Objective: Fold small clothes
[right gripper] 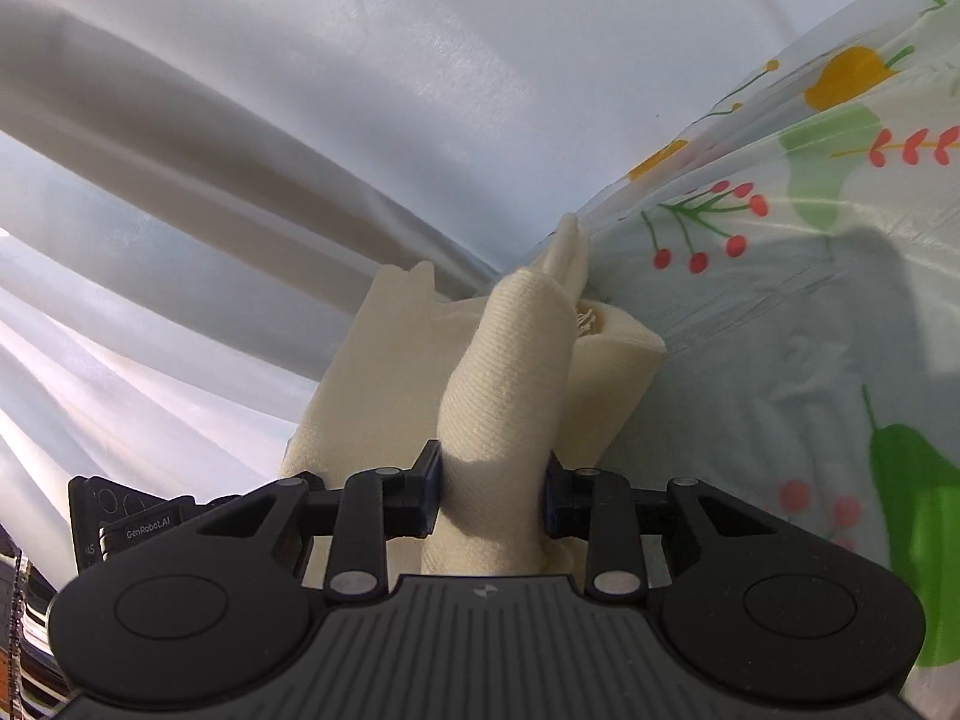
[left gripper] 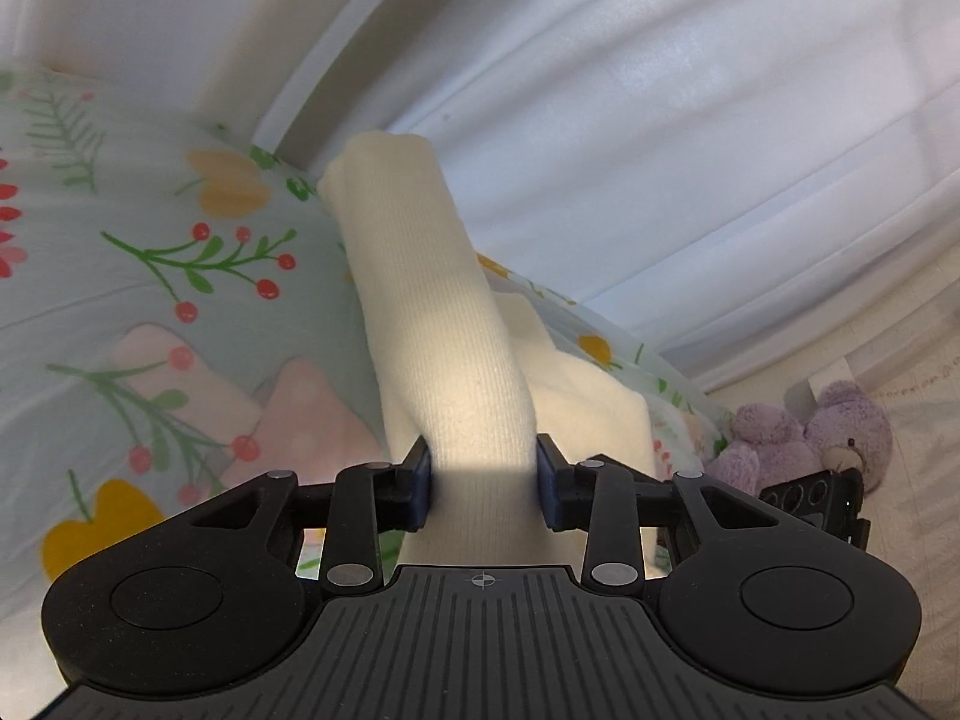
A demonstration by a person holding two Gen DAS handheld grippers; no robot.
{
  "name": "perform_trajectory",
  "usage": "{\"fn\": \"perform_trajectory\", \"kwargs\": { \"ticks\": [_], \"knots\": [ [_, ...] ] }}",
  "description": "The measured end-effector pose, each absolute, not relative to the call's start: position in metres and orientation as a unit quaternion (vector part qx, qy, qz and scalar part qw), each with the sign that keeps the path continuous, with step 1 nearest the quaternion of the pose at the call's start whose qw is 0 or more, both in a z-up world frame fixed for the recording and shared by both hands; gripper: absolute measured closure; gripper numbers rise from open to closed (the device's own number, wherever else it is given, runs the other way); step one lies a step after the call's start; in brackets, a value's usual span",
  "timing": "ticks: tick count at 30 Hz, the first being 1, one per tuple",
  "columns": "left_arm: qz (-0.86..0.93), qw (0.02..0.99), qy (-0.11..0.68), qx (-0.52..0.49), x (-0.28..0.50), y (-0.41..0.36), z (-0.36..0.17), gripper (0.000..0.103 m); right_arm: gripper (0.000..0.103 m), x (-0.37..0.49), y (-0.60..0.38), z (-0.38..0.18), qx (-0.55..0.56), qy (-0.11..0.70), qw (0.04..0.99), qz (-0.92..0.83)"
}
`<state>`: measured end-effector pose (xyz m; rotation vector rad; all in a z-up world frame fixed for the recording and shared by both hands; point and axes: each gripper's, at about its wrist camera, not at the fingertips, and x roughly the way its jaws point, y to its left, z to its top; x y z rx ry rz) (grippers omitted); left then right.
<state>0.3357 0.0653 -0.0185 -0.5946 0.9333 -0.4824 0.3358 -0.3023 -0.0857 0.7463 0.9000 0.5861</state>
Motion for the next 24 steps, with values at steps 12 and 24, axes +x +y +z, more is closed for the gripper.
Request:
{"fn": "perform_trajectory", "kwargs": {
  "ticks": [12, 24],
  "knots": [
    [-0.042, 0.875, 0.433, -0.214, 0.273, 0.14, -0.03, 0.059, 0.057, 0.31, -0.233, -0.062, 0.188, 0.403, 0.869, 0.215],
    [0.012, 0.911, 0.399, -0.103, 0.32, 0.073, -0.026, 0.038, 0.073, 0.315, -0.128, -0.063, 0.017, 0.365, 0.902, 0.228]
  ]
}}
